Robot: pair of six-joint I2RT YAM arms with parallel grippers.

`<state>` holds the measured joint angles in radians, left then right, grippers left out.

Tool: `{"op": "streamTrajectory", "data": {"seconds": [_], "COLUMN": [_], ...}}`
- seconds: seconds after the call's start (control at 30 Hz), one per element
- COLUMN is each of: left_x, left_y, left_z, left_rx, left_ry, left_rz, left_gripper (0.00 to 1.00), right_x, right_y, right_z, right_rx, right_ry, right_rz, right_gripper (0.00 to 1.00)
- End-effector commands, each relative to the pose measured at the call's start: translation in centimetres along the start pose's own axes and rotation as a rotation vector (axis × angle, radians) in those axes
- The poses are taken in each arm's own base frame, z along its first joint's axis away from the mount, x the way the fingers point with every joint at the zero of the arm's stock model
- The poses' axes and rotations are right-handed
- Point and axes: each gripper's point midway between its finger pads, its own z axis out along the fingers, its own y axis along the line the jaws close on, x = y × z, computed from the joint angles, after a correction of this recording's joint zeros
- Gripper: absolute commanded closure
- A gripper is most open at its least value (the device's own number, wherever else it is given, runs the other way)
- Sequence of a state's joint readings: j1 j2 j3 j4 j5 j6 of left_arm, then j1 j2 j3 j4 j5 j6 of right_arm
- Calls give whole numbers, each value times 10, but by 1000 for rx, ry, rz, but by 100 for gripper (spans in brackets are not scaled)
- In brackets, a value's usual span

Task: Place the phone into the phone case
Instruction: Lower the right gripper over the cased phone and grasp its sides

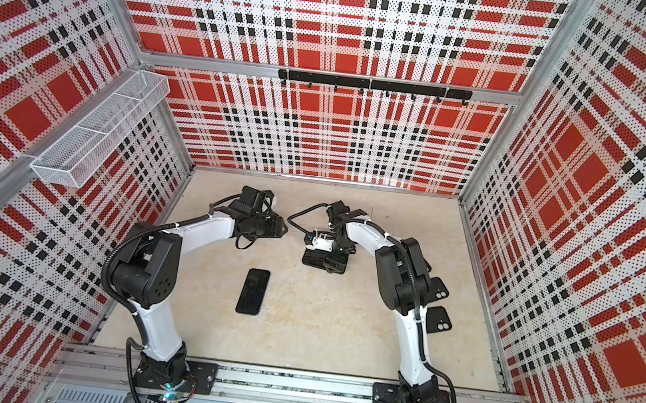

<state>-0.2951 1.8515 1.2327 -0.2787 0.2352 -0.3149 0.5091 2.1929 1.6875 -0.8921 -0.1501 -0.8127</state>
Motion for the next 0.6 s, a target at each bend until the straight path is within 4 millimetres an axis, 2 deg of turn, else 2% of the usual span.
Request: {"op": "streamTrajectory", "data": {"seconds": [0.0, 0.1, 0.27, 0.57], "left_x": [-4, -6, -8, -15], "left_y": [-3, -4, -5, -5], "left_z": [-14, -15, -18, -26], "left_rx": [12, 14, 18, 16], "left_ry": [-20, -23, -30, -55], "left_rz": [15, 14, 14, 16], "left_gripper": [44, 44, 44, 45], "right_x": [-3, -9, -9, 27], "right_y": [2, -9, -37, -111], "right_z": [-10, -26, -53, -88], "right_rx": [18, 88, 185, 447], "right_ry": [-21, -59, -156, -282], "right_rz": [34, 98, 286, 796], "right_gripper": [37, 46, 46, 57]}}
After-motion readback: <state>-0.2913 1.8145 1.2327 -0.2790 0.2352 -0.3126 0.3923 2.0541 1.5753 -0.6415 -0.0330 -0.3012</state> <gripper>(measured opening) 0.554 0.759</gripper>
